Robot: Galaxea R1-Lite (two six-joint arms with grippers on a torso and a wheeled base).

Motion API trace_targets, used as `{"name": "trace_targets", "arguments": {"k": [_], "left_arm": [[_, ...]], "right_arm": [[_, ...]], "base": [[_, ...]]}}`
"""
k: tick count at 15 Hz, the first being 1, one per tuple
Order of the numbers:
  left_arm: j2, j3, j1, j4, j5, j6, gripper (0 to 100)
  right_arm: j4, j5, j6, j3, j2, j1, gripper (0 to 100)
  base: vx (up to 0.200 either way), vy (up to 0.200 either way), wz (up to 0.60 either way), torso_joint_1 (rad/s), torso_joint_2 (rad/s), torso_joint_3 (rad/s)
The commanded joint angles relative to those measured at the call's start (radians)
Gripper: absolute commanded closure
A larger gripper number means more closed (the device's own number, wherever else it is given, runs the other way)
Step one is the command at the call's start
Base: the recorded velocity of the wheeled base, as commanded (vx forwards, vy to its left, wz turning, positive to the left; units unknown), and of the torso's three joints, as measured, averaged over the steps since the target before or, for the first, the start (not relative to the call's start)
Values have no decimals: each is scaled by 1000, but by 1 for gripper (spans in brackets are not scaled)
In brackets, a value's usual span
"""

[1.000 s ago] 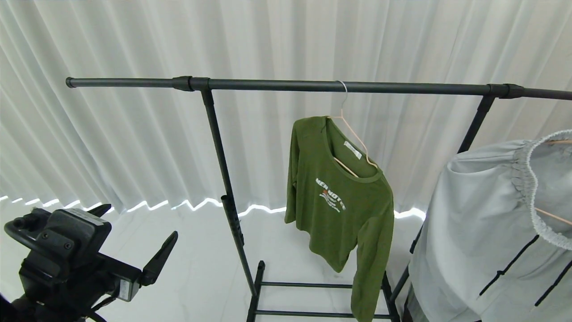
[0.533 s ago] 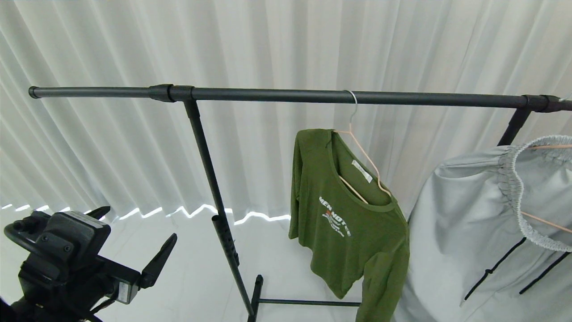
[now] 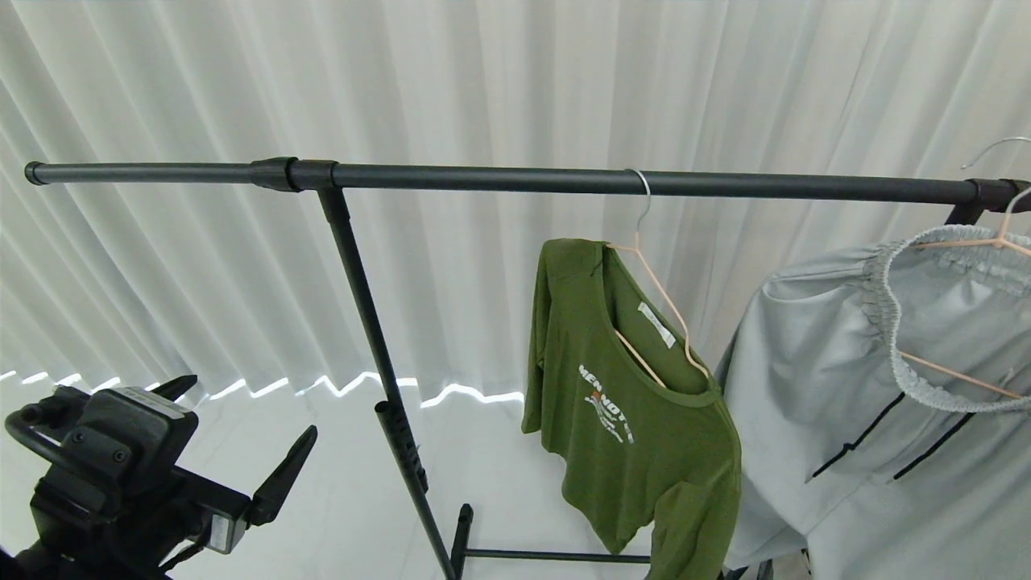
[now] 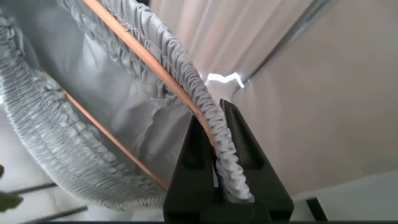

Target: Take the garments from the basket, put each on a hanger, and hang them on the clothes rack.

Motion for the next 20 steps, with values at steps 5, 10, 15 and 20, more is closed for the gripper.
{"name": "trace_targets", "arguments": {"k": [5, 10, 15, 20], "left_arm": [[-19, 11, -6, 0, 0, 10, 0], [-24, 18, -8, 0, 0, 10, 0], [-25, 18, -8, 0, 0, 10, 0], [-25, 17, -8, 0, 0, 10, 0]], "right_arm": [[-199, -6, -6, -7, 268, 37, 100], [-264, -54, -6, -14, 326, 85, 100], [-264, -55, -6, -11, 322, 154, 100], [-264, -54, -1, -4, 295, 179, 0]], "base": [[0, 0, 0, 0, 0, 0], [0, 0, 0, 0, 0, 0], [0, 0, 0, 0, 0, 0], [0, 0, 0, 0, 0, 0]]}}
